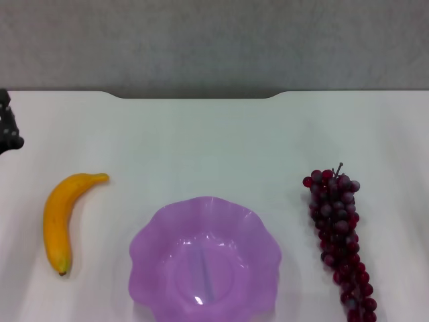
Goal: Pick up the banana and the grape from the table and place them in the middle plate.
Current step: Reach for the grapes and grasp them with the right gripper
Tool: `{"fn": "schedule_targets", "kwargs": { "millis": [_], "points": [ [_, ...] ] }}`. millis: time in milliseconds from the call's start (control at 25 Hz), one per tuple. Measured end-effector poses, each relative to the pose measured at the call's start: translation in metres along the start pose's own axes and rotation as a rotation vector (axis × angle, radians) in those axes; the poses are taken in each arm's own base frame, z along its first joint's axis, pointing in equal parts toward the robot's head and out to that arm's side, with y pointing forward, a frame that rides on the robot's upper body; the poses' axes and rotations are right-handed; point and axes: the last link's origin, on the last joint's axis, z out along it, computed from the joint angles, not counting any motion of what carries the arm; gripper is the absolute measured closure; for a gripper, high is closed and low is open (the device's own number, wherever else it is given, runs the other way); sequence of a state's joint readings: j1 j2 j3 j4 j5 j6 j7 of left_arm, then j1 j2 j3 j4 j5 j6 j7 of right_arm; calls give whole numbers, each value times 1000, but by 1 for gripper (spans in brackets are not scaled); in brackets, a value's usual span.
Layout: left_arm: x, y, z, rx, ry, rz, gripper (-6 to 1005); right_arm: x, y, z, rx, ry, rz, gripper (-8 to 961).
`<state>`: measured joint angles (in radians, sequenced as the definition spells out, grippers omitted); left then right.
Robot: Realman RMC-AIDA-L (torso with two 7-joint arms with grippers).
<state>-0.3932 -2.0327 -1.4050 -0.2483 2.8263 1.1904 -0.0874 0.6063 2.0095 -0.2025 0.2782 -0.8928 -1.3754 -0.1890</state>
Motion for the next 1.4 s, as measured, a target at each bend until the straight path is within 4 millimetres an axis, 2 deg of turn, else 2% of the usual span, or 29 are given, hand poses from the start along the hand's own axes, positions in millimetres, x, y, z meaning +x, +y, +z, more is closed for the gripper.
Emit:
{"fn": "schedule_targets", "kwargs": {
  "millis": [520,640,880,960,1200,1400],
  "points": [
    [-10,-2,4,0,-60,26,926,-5,6,6,-29,-23,4,915],
    [-10,-2,4,0,-59,25,922,-7,8,6,-42,-33,2,860],
    [-8,-3,5,16,-48,9,705,-7,9,6,-45,-37,-2,723],
    [-8,-4,4,29,-45,1,498,-7,10,5,-46,-34,4,667],
    [-8,-6,4,37,-49,-1,253,-7,9,5,-41,-31,10,463],
    [-8,-7,4,35,-50,12,180,-4,9,6,-37,-10,7,264]
  ]
}}
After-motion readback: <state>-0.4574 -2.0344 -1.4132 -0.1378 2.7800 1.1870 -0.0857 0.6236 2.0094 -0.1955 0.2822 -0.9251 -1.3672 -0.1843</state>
